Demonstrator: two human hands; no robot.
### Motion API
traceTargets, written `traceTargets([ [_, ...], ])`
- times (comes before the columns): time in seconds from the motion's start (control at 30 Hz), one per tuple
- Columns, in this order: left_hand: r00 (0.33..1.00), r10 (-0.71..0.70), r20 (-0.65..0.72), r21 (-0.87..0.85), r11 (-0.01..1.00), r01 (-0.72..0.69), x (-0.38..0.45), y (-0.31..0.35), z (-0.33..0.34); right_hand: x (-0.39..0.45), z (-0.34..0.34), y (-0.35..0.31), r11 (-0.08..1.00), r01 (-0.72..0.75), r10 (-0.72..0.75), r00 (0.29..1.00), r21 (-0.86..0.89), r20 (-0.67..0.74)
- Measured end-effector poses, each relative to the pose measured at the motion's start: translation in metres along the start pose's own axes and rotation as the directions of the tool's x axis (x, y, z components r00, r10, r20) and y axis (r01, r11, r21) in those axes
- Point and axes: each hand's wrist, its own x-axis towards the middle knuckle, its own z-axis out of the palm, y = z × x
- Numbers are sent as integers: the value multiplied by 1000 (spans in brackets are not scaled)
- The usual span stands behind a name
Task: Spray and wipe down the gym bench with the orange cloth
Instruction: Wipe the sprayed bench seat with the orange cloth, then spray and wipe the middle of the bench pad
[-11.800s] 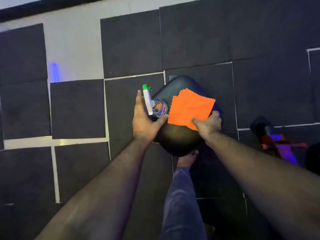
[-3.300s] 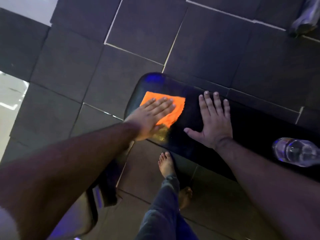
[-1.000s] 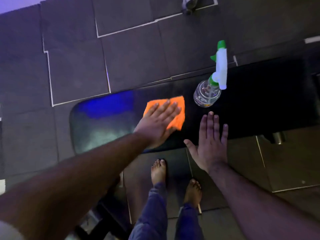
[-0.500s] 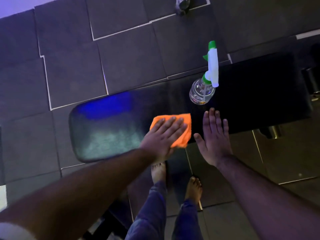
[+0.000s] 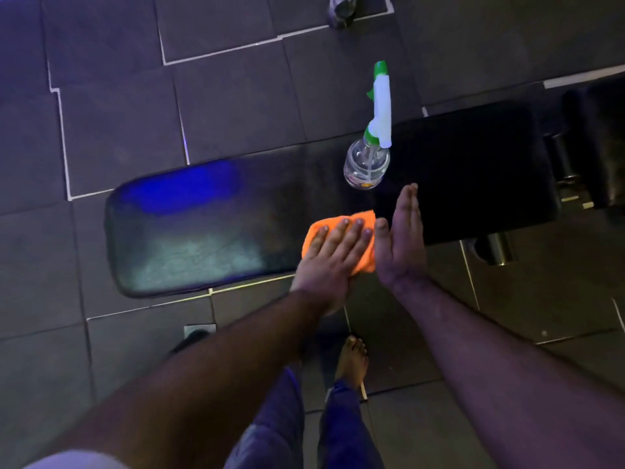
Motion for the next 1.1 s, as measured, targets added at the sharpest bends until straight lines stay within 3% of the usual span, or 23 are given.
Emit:
traceTargets([
  [0.07,982,184,33,104,977,-186,-21,-37,-1,13,-5,-12,1000,16,-15,999,22,-30],
  [0.13,975,213,63,199,955,-222,-35,-78,-8,31,-12,-29,995,64,-61,997,79,-39],
  [0.23,996,-63,62,103,993,57,-27,-111,-27,66,-23,-59,964,92,-67,992,250,-107],
  [0.33,952,-300,56,-57,951,303,9,-91,-36,100,-28,-85,927,104,-53,988,361,-146],
  [0.43,950,-300,86,-93,947,307,30,-55,-34,116,-35,-98,906,84,-36,992,415,-122],
  [0.57,961,-258,98,-136,953,270,27,-50,-35,106,-52,-94,949,154,-118,983,274,-143],
  [0.73,968,-250,7,-220,944,245,25,-58,-57,51,-64,-72,857,-72,134,987,511,-84],
  [0.87,989,-145,39,-190,970,150,31,-43,-62,-11,-63,-33,874,-273,301,954,401,-8],
  [0.97,990,-99,101,-150,982,113,44,-31,-56,-33,-59,-9,826,-474,467,879,304,98],
  [1.1,988,-61,142,-115,990,77,59,-21,-50,-35,-64,9,802,-567,541,823,191,173],
])
